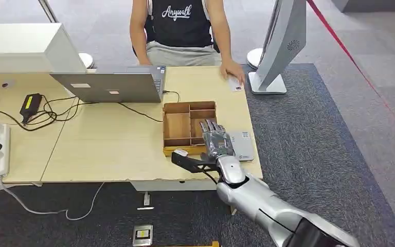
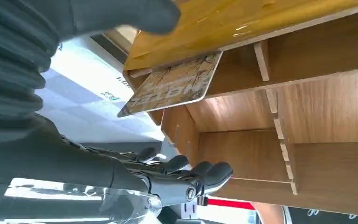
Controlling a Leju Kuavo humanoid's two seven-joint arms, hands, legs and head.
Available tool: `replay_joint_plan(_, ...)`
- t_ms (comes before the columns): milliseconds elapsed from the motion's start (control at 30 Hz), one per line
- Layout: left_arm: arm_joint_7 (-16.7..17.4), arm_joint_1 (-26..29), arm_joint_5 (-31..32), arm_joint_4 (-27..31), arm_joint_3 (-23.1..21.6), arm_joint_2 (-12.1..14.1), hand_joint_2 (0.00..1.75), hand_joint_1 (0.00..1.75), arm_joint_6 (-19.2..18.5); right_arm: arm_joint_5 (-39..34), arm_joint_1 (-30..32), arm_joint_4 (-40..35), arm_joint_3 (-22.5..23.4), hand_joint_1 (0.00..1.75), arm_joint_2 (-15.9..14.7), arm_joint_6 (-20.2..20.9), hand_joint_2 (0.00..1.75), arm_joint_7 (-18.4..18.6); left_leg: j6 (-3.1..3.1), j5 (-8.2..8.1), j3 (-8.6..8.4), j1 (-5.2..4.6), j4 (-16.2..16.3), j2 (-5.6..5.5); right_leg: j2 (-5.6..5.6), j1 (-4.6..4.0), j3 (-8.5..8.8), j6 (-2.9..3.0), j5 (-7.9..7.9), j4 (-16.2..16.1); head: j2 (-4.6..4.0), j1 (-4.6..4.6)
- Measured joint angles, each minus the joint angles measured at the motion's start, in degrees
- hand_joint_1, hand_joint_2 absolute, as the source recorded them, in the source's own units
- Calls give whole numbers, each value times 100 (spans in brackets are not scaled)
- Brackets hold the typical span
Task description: Pass the card to the sensor for recognition and then transmit it.
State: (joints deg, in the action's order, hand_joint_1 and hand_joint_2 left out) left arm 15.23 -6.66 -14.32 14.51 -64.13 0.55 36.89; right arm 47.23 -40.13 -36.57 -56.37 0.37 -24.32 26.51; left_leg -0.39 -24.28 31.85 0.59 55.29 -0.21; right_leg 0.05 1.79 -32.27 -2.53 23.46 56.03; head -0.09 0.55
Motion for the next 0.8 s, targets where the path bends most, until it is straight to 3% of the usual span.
replay_joint_plan(800, 22, -9, 33, 0, -2, 0, 0, 0, 2, -190, 10, 28, 55, 175, -11, -77, 175, -107, 0, 0, -1, 0, 0, 1, 0, 0, 0, 0, 0, 0, 0, 0)
